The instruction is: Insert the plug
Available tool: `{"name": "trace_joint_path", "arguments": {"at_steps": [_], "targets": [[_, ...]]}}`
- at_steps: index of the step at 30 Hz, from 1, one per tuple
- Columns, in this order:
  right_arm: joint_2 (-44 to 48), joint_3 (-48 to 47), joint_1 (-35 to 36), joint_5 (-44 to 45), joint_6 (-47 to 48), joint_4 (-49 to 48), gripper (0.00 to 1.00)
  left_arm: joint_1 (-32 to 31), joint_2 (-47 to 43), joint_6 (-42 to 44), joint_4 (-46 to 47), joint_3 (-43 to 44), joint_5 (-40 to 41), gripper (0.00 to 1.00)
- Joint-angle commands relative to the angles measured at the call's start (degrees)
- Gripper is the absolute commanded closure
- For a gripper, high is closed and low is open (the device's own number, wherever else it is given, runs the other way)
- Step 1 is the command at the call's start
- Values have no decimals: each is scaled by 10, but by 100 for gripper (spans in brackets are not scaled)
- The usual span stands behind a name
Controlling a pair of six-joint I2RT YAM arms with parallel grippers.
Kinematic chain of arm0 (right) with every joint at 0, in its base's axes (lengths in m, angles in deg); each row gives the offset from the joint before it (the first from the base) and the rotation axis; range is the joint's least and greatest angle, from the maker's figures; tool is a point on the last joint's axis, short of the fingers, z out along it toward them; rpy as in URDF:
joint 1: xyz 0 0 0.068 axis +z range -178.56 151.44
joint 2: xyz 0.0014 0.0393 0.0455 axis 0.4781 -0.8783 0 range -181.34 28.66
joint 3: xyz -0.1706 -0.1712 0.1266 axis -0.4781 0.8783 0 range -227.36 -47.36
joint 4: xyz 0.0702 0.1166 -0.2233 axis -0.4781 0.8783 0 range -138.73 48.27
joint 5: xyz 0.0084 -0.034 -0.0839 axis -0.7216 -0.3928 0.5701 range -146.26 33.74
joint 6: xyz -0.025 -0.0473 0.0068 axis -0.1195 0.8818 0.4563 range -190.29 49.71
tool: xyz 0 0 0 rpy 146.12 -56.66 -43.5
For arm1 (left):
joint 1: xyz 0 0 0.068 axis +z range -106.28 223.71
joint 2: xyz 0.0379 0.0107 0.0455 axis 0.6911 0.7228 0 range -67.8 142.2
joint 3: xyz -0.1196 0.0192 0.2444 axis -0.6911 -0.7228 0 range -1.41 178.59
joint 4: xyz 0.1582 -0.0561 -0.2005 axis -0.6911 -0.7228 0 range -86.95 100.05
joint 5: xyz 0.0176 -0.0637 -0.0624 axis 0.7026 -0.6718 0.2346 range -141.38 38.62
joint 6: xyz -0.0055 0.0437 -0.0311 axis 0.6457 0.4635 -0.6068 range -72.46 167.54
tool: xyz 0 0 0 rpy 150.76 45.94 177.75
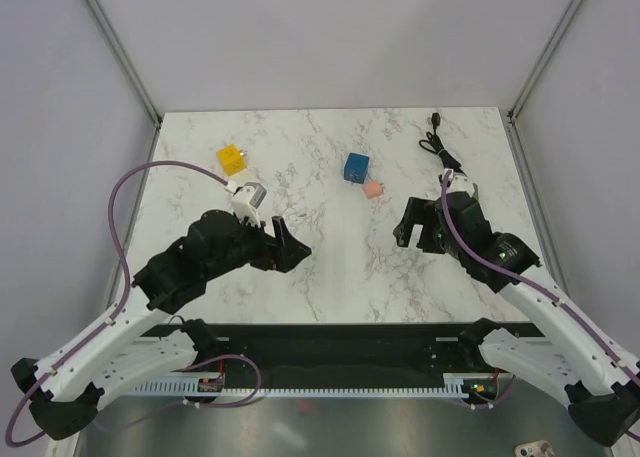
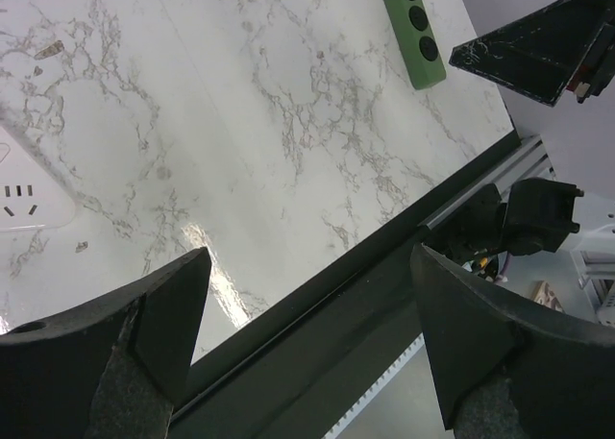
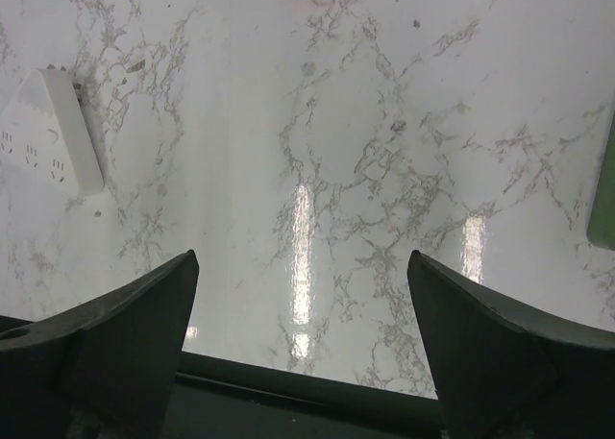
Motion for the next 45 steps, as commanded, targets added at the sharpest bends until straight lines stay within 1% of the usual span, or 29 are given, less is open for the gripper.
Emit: {"name": "trace_joint_path", "arguments": {"at_steps": [1, 3, 6, 11, 12, 14, 15, 18, 20, 21, 23, 24, 28, 29, 31, 35, 37, 38, 39, 40, 45], "targets": [[-15, -27, 2, 16, 0, -9, 2, -3, -8, -11, -3, -11, 29, 9], [-29, -37, 2, 21, 3, -11, 2, -3, -10, -9, -3, -16, 33, 9], [-79, -62, 2, 33, 22, -17, 2, -3, -17, -3, -5, -31, 37, 9], [-146, -98, 2, 26, 91, -98, 2, -3, -31, 3, -7, -54, 43, 9], [-180, -107, 2, 21, 102, -111, 2, -3, -34, 8, -8, -57, 46, 9], [-219, -139, 1, 19, 125, -144, 3, -3, -44, 11, -15, -59, 60, 9], [-259, -147, 2, 16, 135, -171, 4, -3, -48, 13, -16, -60, 64, 9], [-341, -182, 2, 36, 173, -209, 6, -3, -60, 16, -20, -60, 74, 9], [-383, -220, 1, 67, 198, -218, 6, -3, -65, 16, -20, -61, 79, 9], [-423, -235, 1, 81, 201, -221, 7, -3, -66, 15, -20, -63, 82, 9], [-460, -281, 0, 110, 201, -220, 7, -3, -65, 13, -21, -64, 87, 9], [-491, -293, 0, 114, 202, -228, 7, -3, -62, 11, -20, -66, 90, 9], [-556, -341, -8, 112, 219, -264, 6, -3, -49, 1, -20, -65, 97, 9], [-571, -354, -15, 105, 223, -265, 7, -3, -46, -1, -20, -63, 96, 9], [-631, -393, -32, 78, 231, -263, 6, -3, -34, -3, -20, -54, 93, 9], [-679, -444, -57, 26, 252, -266, 5, -3, -16, -4, -20, -46, 90, 9], [-707, -462, -65, -23, 270, -278, 5, -3, -10, -5, -19, -40, 89, 9], [-725, -468, -70, -40, 297, -282, 5, -3, -4, -5, -19, -37, 89, 9], [-735, -480, -73, -77, 312, -282, 4, -3, -2, -5, -19, -35, 89, 9], [-744, -486, -74, -90, 330, -281, 4, -3, 1, -5, -19, -33, 88, 9], [-784, -509, -80, -105, 417, -282, 4, -2, 19, -6, -15, -30, 88, 9]]}}
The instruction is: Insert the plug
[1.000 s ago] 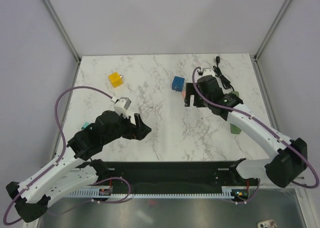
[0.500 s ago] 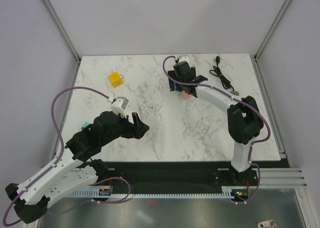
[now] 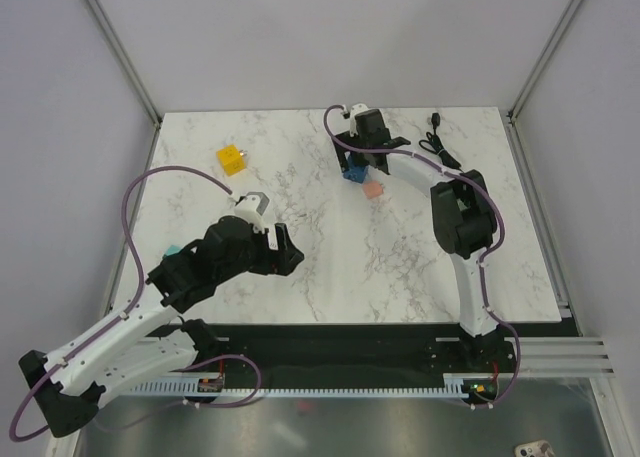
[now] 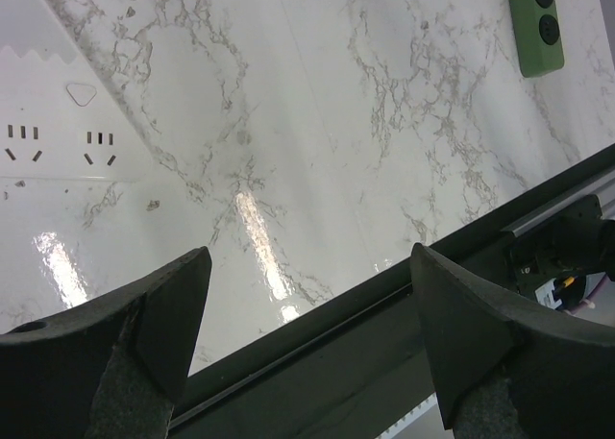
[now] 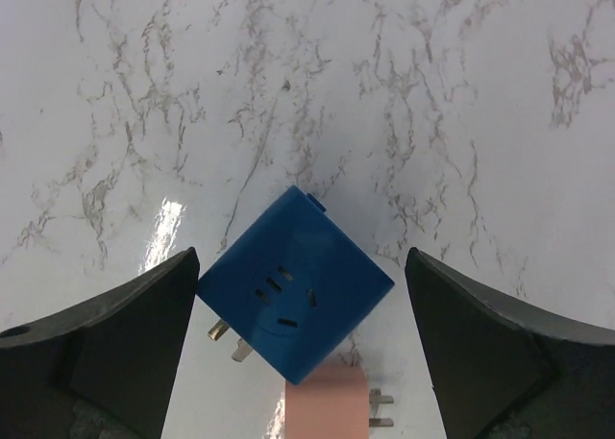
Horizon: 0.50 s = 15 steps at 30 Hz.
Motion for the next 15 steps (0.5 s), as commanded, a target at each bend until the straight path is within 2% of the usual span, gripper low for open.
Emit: {"name": "trace_joint_path", "arguments": {"at_steps": [1, 7, 10, 14, 15], "targets": [[-29, -28, 3, -49, 89, -6, 4, -2, 9, -6, 9, 23, 13, 9], [-39, -36, -15, -107, 99, 1, 8, -2, 30, -5, 16, 32, 14, 10], [-31, -23, -17, -129, 85, 1, 18, -2, 30, -7, 16, 38, 17, 10], [10, 5, -14, -145, 39, 0, 40, -2, 19, -19, 15, 39, 22, 11], [20, 26, -11, -137, 27, 0, 43, -2, 17, -22, 15, 37, 22, 11]]}}
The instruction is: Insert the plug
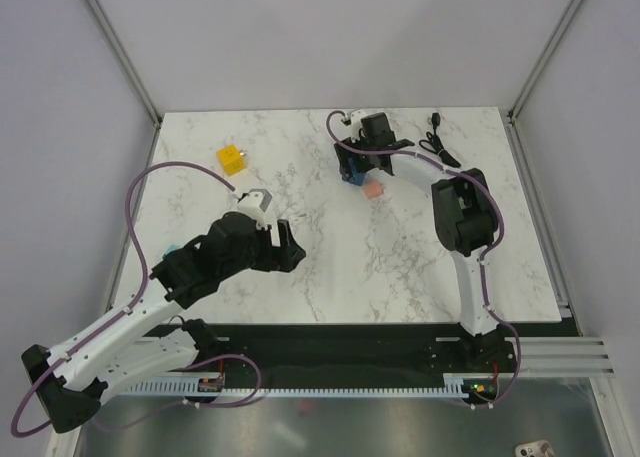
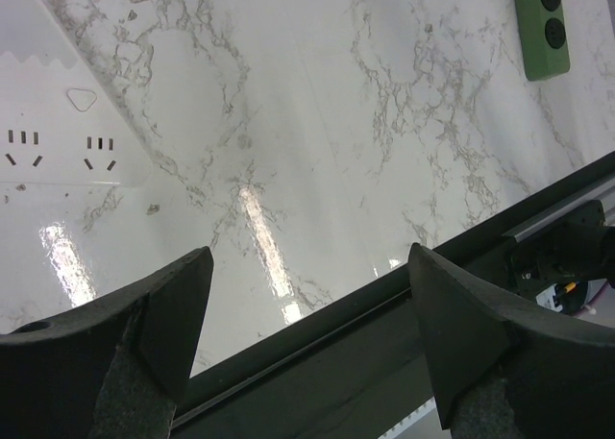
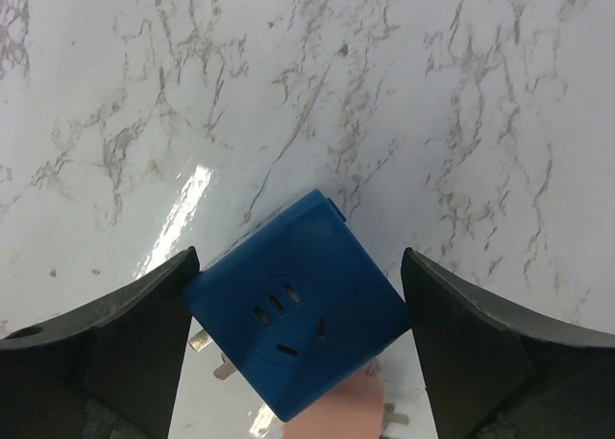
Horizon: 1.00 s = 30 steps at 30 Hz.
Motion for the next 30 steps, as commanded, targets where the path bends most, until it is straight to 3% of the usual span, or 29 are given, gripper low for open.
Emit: {"name": "trace_joint_path", "arguments": {"at_steps": [1, 4, 11, 15, 21, 24, 30], "targets": [[60, 43, 16, -20, -72, 0, 46, -2, -17, -24, 13, 20, 18, 11], [120, 100, 48, 44, -128, -1, 52, -1, -35, -43, 7, 9, 21, 11], [251, 311, 124, 189, -334, -10, 52, 9, -83, -78, -5, 0, 16, 12], [302, 380, 191, 266, -445, -7, 50, 11, -102, -71, -16, 0, 33, 12], [350, 427, 232, 258, -534, 23, 27, 11, -109, -13, -22, -4, 46, 11], [391, 422, 232, 233, -535, 36, 5, 11, -93, 47, -23, 1, 11, 10], [459, 368, 226, 221, -503, 111, 2, 11, -21, 134, -31, 47, -58, 7]]}}
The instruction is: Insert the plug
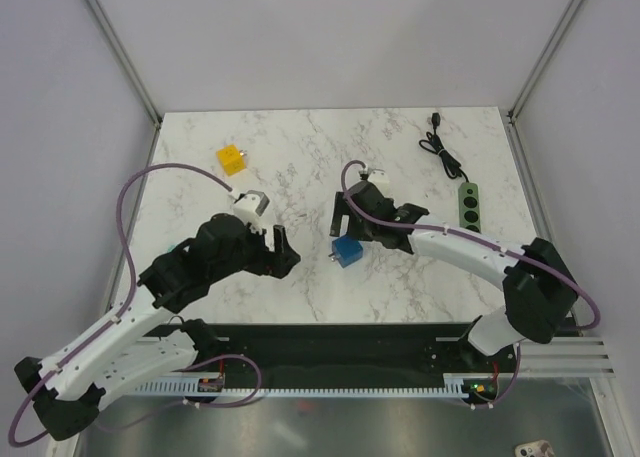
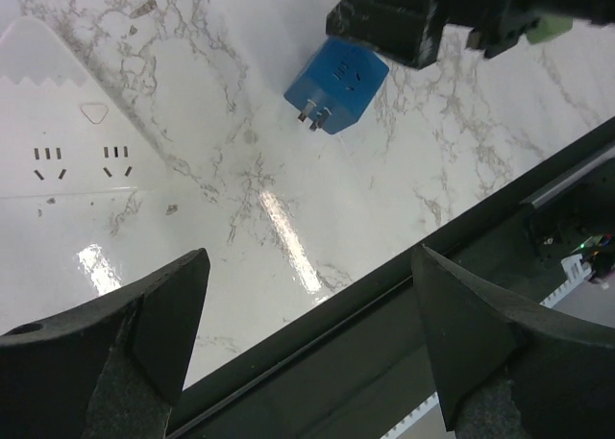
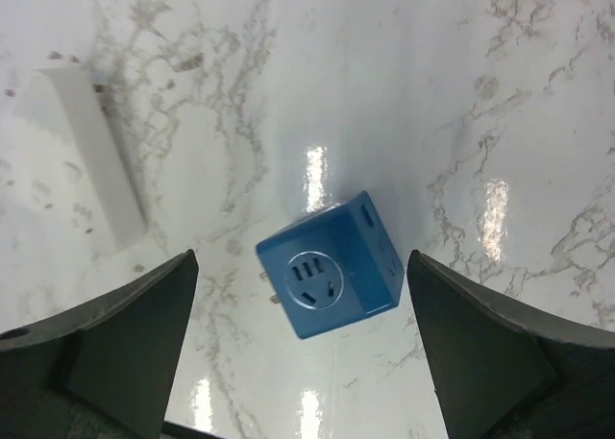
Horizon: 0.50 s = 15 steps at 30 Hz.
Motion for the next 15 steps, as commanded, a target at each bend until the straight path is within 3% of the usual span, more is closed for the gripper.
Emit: {"name": "trace_joint_path", "arguments": {"at_steps": [1, 5, 8, 15], "targets": [[54, -52, -8, -9, 5, 41, 2, 1, 50, 83, 0, 44, -38, 7], [100, -42, -62, -67, 17, 62, 2, 0, 128, 131, 20, 64, -79, 4], [169, -9, -174, -116, 35, 61, 2, -4, 201, 191, 43, 98, -108, 4], [257, 0, -275, -166, 62, 76, 2, -17, 360, 280, 67, 180, -128, 6]]}}
